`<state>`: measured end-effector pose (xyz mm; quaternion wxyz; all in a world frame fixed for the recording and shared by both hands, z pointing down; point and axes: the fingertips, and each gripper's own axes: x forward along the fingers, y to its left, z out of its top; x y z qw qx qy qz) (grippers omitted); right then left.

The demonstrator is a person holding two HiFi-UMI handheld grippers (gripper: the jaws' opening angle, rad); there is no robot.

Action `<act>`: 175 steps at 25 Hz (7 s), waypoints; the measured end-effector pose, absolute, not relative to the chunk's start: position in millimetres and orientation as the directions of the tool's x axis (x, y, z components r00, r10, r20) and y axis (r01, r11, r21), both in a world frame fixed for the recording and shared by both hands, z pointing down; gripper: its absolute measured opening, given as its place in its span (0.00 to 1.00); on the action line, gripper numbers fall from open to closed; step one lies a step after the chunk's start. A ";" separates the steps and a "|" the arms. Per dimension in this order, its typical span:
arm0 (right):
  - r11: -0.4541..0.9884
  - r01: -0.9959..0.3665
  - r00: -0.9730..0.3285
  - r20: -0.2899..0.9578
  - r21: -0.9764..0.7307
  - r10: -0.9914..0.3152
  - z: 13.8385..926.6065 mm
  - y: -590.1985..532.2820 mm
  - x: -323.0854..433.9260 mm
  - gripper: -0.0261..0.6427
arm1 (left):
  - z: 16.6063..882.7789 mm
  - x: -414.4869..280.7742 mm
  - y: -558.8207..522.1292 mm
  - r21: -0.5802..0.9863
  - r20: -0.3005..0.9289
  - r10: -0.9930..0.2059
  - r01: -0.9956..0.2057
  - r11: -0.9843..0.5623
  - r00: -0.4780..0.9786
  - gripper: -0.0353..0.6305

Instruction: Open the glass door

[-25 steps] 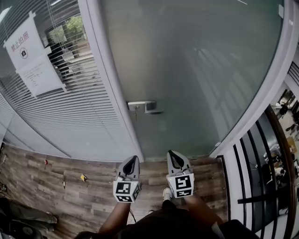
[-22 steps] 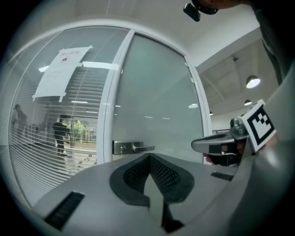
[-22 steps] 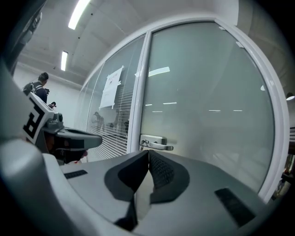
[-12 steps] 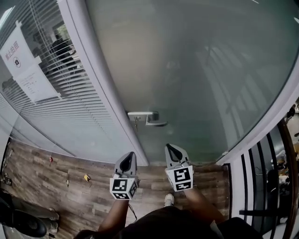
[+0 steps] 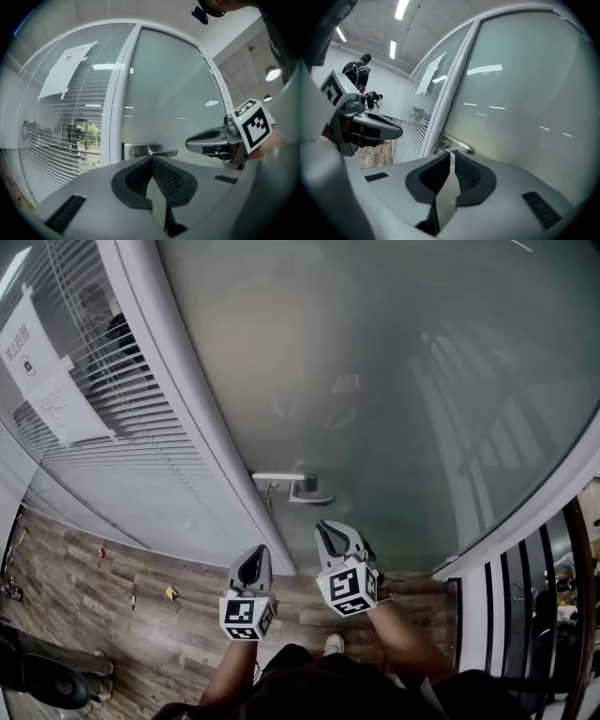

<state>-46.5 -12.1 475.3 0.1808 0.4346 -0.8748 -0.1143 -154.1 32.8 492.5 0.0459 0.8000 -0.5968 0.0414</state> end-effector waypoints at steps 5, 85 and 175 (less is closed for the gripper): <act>0.614 -0.602 -0.553 0.288 0.511 -0.782 482.5 -35.4 -60.4 0.19 | 496.1 -153.7 22.5 0.036 0.131 -0.945 -0.954 -0.296 0.298 0.06; 0.646 -0.477 -0.439 0.476 0.596 -0.762 571.5 -278.7 -94.9 0.07 | 512.6 -116.4 -146.8 0.089 0.154 -0.844 -0.858 -0.506 0.514 0.06; 0.028 -0.791 0.191 0.290 0.611 -0.938 505.9 -771.8 372.2 0.31 | 533.3 52.0 -632.0 0.058 0.170 -0.828 -0.844 -0.533 0.535 0.06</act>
